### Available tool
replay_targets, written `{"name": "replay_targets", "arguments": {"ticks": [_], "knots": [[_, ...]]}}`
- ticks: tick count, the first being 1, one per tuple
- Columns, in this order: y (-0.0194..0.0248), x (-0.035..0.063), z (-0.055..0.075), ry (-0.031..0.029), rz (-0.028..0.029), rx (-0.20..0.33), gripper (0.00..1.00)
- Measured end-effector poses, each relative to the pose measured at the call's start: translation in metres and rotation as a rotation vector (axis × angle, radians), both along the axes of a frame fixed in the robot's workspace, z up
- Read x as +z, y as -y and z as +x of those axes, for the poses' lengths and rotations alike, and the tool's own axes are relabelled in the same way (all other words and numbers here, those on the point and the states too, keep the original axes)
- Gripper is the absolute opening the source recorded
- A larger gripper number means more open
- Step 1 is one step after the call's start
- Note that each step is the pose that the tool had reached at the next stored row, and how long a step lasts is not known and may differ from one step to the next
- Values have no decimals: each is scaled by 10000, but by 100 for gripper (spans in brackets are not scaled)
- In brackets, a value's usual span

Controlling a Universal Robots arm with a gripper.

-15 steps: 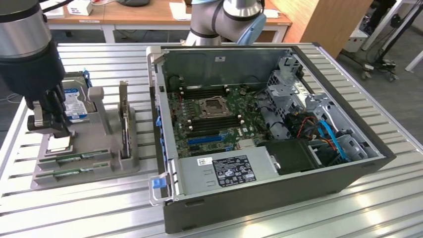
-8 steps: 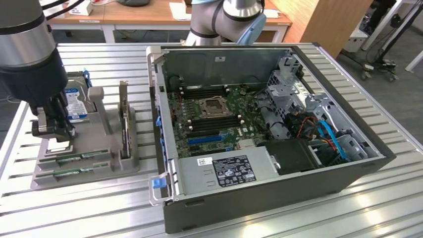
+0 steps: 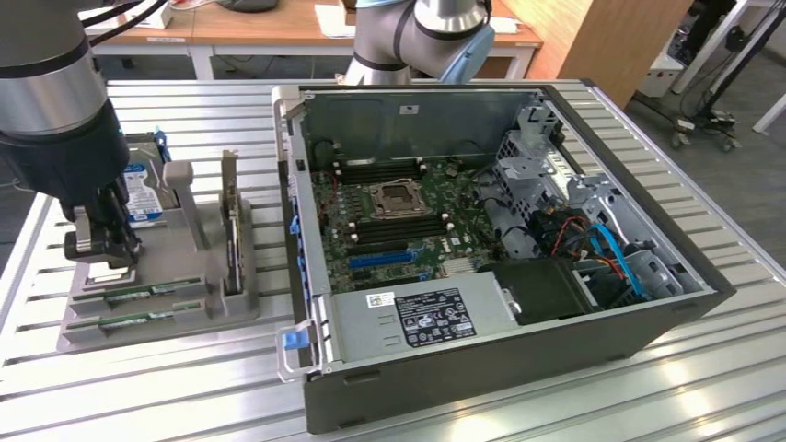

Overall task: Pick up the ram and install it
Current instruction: 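Pick up the ram and move it above insertion slot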

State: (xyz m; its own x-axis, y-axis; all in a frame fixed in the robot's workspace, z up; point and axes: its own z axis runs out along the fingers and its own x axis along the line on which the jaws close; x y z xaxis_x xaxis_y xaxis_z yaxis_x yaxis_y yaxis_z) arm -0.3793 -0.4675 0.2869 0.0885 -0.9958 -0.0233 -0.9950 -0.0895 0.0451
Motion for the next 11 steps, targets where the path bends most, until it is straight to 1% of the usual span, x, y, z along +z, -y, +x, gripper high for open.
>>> {"name": "replay_targets", "arguments": {"ticks": [3,11], "knots": [[10,-2,1,3,2,1,29],[111,-1,-1,2,0,0,29]]}}
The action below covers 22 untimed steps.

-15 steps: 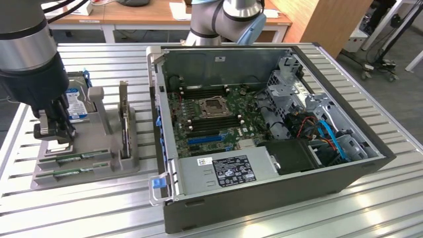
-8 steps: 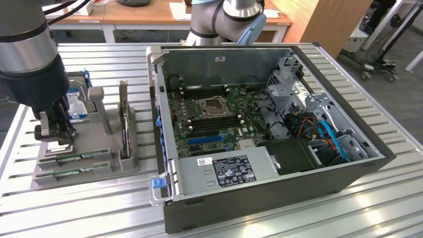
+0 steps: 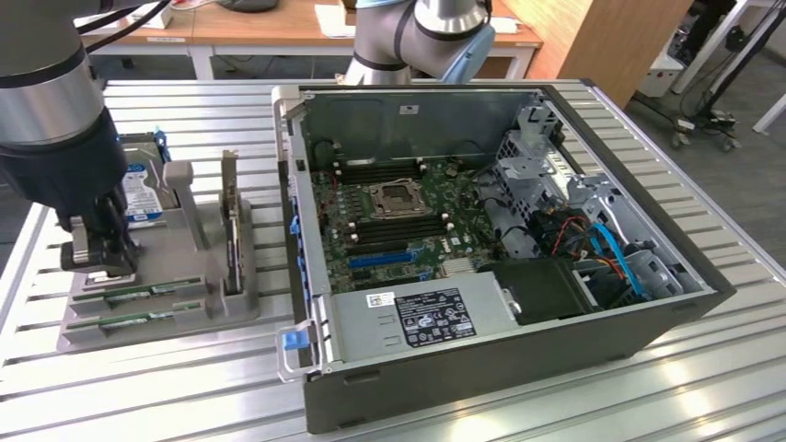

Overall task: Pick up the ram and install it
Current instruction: 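Pick up the ram and move it above insertion slot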

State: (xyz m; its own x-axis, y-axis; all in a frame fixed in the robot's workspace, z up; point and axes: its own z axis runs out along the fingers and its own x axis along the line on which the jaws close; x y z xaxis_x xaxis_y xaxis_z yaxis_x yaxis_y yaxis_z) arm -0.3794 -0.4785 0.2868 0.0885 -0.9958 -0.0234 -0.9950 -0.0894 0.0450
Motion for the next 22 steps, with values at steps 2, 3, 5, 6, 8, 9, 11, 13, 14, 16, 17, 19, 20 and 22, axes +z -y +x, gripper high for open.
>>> {"name": "replay_targets", "arguments": {"ticks": [2,3,5,6,8,9,11,13,14,16,17,19,20,22], "knots": [[14,0,0,-1,0,1,29],[14,0,0,0,0,1,29],[14,-1,0,0,1,0,29],[14,-8,0,2,2,0,29],[14,-39,0,0,1,0,29],[14,-56,0,-1,0,0,29],[14,-92,0,0,0,1,29],[15,-128,0,-1,-1,0,29],[14,-148,0,0,0,1,29],[14,-236,0,0,1,0,29],[14,-267,0,0,1,1,29],[15,-282,0,-1,-1,1,29],[15,-283,0,-1,0,0,29],[25,-284,0,0,1,1,29]]}}
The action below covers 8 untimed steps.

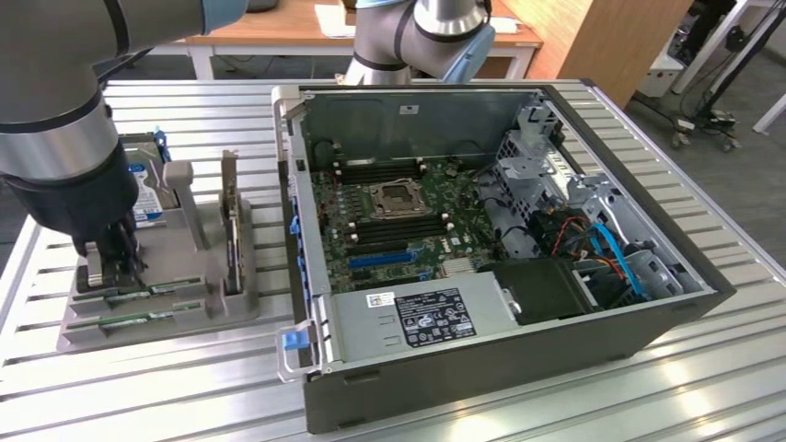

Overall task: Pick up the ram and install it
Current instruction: 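Pick up the ram and move it above insertion slot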

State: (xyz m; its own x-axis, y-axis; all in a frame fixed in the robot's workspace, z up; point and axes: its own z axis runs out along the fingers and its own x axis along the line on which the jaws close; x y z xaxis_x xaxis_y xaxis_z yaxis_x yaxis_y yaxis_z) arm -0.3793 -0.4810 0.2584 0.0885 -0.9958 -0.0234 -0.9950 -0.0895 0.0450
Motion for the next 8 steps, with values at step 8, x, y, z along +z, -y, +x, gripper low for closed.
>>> {"name": "replay_targets", "arguments": {"ticks": [8], "knots": [[46,1,-1,0,0,-1,29]]}}
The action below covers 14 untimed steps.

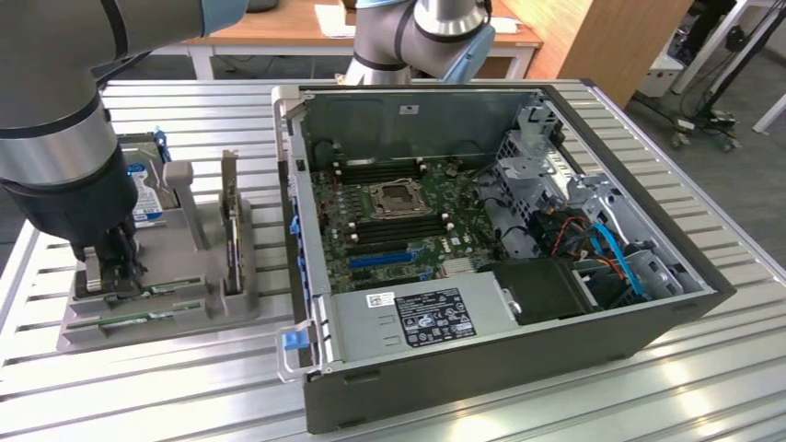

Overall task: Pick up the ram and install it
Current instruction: 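Pick up the ram and move it above insertion slot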

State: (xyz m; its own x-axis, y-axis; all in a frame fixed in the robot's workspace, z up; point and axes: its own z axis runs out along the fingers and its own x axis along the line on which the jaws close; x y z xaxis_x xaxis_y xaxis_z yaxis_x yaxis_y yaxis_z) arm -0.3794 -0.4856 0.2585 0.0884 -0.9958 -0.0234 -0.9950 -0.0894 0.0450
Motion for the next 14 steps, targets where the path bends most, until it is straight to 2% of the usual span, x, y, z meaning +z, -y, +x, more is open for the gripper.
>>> {"name": "replay_targets", "arguments": {"ticks": [5,14], "knots": [[1,-16,0,0,0,1,29],[2,-125,0,0,0,1,29]]}}
